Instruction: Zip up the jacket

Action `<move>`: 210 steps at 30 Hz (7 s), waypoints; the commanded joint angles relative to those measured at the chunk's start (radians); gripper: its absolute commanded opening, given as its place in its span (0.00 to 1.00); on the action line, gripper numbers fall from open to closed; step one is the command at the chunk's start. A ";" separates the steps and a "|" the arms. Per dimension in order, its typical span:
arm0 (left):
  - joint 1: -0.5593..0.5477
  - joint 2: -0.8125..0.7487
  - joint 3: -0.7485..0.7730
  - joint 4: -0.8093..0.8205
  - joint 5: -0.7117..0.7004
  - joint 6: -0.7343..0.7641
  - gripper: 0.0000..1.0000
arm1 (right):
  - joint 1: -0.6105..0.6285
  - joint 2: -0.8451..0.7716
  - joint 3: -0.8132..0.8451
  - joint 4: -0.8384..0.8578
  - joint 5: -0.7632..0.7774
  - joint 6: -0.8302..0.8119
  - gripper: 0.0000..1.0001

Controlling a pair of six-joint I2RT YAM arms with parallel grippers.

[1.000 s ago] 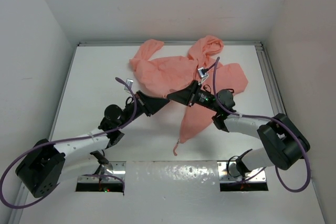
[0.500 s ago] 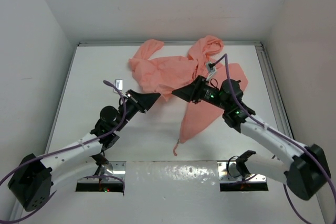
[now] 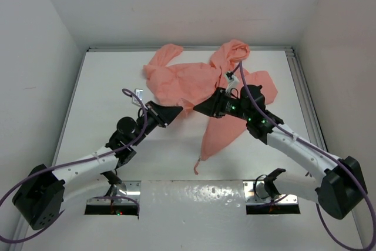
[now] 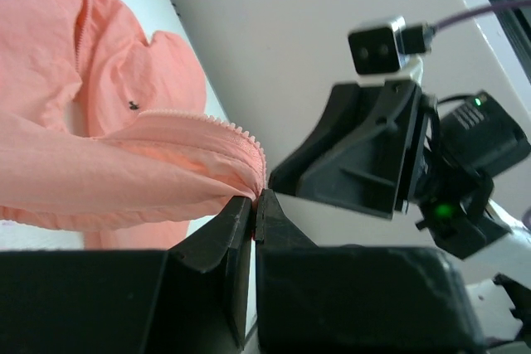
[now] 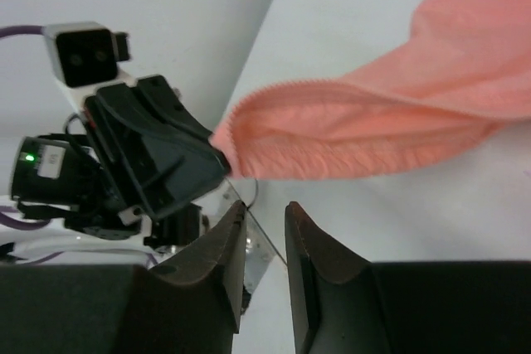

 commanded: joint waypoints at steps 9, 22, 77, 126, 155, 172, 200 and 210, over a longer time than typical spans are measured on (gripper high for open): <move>0.002 0.008 0.001 0.129 0.104 -0.012 0.00 | 0.008 0.164 0.107 0.269 -0.131 0.147 0.25; 0.002 0.035 0.006 0.145 0.111 -0.020 0.00 | 0.025 0.146 0.083 0.291 -0.153 0.149 0.24; 0.004 -0.094 0.007 -0.010 0.030 0.031 0.46 | 0.086 0.072 0.104 0.132 -0.045 0.102 0.00; -0.004 -0.054 0.067 -0.068 -0.019 0.092 0.00 | 0.071 0.014 0.075 0.036 0.033 0.072 0.41; -0.062 -0.064 -0.020 0.053 -0.004 0.046 0.00 | 0.074 0.149 0.024 0.333 0.053 0.202 0.00; -0.013 -0.144 -0.059 0.076 0.039 -0.088 0.54 | 0.034 0.330 -0.036 1.137 -0.211 0.509 0.00; -0.004 -0.089 -0.028 0.174 0.068 -0.074 0.42 | 0.036 0.284 -0.103 1.044 -0.239 0.483 0.00; -0.004 -0.121 -0.053 0.198 0.079 -0.055 0.43 | 0.034 0.295 -0.112 1.045 -0.223 0.485 0.00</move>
